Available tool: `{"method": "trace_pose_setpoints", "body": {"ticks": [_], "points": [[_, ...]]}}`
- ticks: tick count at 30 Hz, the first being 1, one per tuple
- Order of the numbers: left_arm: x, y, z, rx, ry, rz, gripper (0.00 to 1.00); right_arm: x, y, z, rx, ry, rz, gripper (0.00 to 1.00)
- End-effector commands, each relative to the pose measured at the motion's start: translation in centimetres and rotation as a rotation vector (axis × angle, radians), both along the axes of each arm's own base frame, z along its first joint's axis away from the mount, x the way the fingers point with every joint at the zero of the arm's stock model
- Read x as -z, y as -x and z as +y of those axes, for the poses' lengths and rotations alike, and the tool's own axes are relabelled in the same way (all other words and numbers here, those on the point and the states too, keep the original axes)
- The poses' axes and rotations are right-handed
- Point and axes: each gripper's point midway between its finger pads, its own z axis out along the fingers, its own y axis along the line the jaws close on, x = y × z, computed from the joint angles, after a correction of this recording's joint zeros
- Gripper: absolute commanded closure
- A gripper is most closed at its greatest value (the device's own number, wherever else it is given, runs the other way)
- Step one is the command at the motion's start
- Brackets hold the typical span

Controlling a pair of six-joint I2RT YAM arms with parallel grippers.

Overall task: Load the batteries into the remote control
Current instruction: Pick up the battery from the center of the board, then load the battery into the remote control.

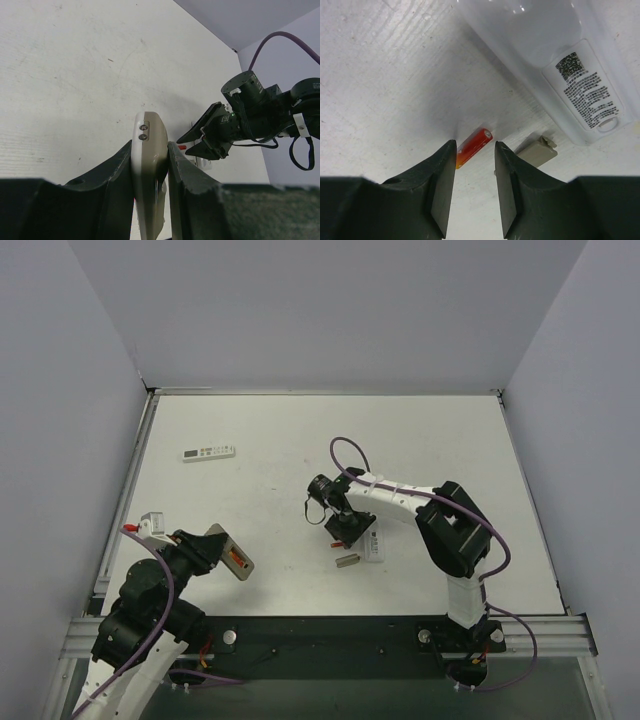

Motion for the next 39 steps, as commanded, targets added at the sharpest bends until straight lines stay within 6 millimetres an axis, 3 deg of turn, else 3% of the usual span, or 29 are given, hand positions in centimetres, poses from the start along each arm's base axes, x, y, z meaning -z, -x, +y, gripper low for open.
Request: {"method": "trace_pose_setpoints", "body": {"ticks": [1,6,12,16,19,23,24,25,27,28,29,31,32,34,35,37,38,39], "points": [[-3.4,1.1,0.2,0.018,0.072,-0.139,1.00,1.4,1.4,-2.2,0.058,0.088,0.062,0.69],[-3.4,1.1,0.2,0.017,0.074,-0.137,1.00,2.2,1.6,-2.4,0.066,0.105,0.077,0.74],[-3.0,1.0,-0.2,0.033,0.090,-0.123,1.00,2.7,1.3,-3.1,0.056,0.141,0.063,0.88],[-2.5,0.8,-1.5,0.077,0.132,-0.114,1.00,2.1,0.5,-2.8,-0.009,0.145,0.025,1.00],[-1.8,0.4,-2.7,0.118,0.174,-0.107,1.00,1.2,-0.8,-2.1,-0.080,0.131,-0.033,1.00],[-0.8,-0.3,-4.1,0.156,0.238,-0.097,1.00,-1.9,-3.3,-0.6,-0.239,0.090,-0.185,1.00],[-1.4,-0.1,-4.8,0.195,0.273,-0.111,1.00,-2.7,-3.9,-0.4,-0.273,0.084,-0.229,1.00],[-0.5,-0.4,-5.1,0.200,0.281,-0.097,1.00,-3.4,-4.2,0.0,-0.318,0.071,-0.264,1.00],[-0.9,-0.6,-5.8,0.224,0.331,-0.118,1.00,-6.0,-5.2,1.0,-0.429,0.032,-0.397,1.00],[-0.1,-0.9,-6.1,0.232,0.340,-0.104,1.00,-6.9,-5.4,1.4,-0.474,0.016,-0.444,1.00],[0.2,-1.0,-6.3,0.237,0.355,-0.105,1.00,-9.9,-6.2,2.6,-0.497,-0.047,-0.560,1.00],[-0.5,-1.1,-6.8,0.259,0.411,-0.132,1.00,-11.4,-5.6,2.9,-0.639,-0.037,-0.633,1.00],[0.4,-1.4,-7.0,0.258,0.422,-0.118,1.00,-14.4,-5.8,3.9,-0.668,-0.085,-0.738,1.00],[-0.5,-1.5,-7.2,0.269,0.477,-0.154,1.00,-15.3,-4.5,4.6,-0.820,-0.094,-0.800,1.00],[-0.3,-1.6,-7.3,0.271,0.493,-0.150,1.00,-18.1,-4.4,5.4,-0.835,-0.157,-0.904,1.00],[-1.2,-1.7,-7.4,0.278,0.514,-0.182,1.00,-18.8,-3.3,5.9,-0.930,-0.178,-0.964,1.00],[-1.4,-1.7,-7.4,0.283,0.517,-0.190,1.00,-20.9,-2.7,6.8,-0.959,-0.249,-1.036,1.00],[-1.9,-1.7,-7.4,0.282,0.521,-0.204,1.00,-21.5,-2.3,7.2,-0.994,-0.271,-1.064,1.00]]}}
